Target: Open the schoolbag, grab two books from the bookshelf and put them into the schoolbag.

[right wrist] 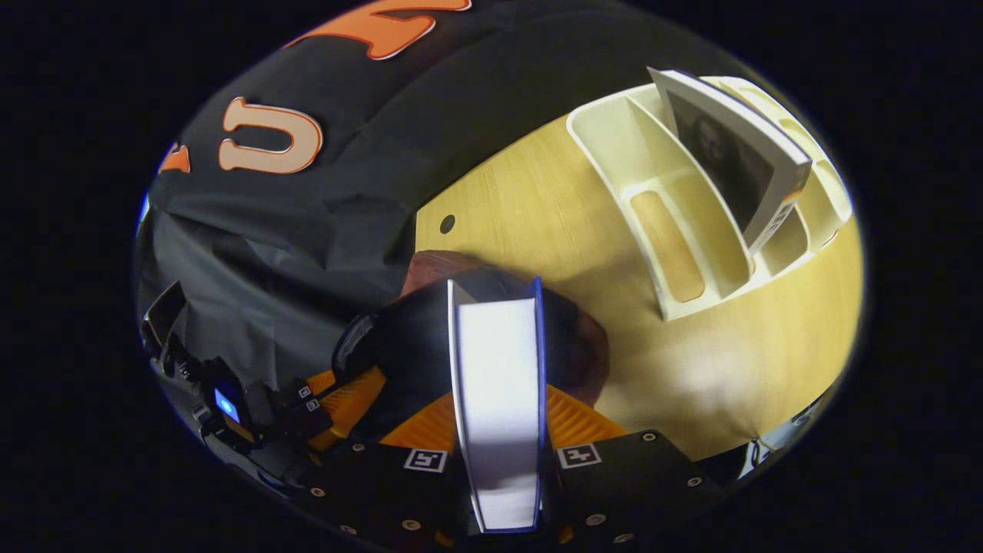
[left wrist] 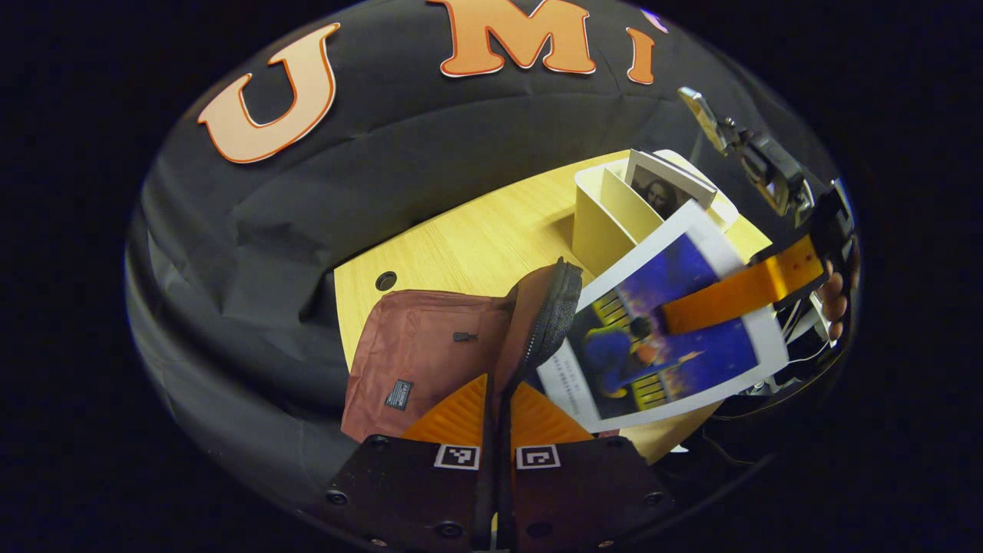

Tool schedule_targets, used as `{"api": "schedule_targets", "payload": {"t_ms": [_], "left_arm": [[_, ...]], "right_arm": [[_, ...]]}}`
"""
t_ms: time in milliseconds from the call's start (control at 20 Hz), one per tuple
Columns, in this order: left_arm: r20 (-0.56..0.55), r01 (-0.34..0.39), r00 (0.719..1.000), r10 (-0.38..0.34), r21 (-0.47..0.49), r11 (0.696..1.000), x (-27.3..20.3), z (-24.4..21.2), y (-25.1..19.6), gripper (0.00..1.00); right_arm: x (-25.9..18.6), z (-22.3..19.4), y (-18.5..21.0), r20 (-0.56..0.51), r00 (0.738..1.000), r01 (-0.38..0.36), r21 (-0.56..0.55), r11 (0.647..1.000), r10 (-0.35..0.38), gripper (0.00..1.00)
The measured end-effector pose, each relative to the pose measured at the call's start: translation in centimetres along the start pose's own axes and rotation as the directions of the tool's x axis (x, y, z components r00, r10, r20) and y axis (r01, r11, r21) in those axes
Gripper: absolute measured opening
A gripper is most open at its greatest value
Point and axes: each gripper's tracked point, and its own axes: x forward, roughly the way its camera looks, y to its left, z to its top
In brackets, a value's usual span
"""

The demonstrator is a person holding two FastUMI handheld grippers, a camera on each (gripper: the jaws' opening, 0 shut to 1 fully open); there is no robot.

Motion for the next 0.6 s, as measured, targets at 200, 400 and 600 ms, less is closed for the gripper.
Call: {"api": "schedule_targets", "payload": {"t_ms": [200,400,600], "left_arm": [[0.019,0.006,1.0,-0.005,-0.021,1.0,-0.6,0.3,-0.4,0.03],[0.049,0.022,0.999,-0.021,-0.031,0.999,-1.1,0.4,-1.0,0.03],[0.067,0.043,0.997,-0.043,-0.002,0.999,-1.4,0.3,-1.9,0.03]], "right_arm": [[2.7,-1.1,1.3,0.012,0.998,-0.062,0.014,0.998,0.061,0.37],[6.0,-1.9,2.0,0.029,0.994,-0.105,0.038,0.994,0.104,0.37],[8.8,-2.4,2.3,0.034,0.988,-0.15,0.081,0.985,0.148,0.37]]}}
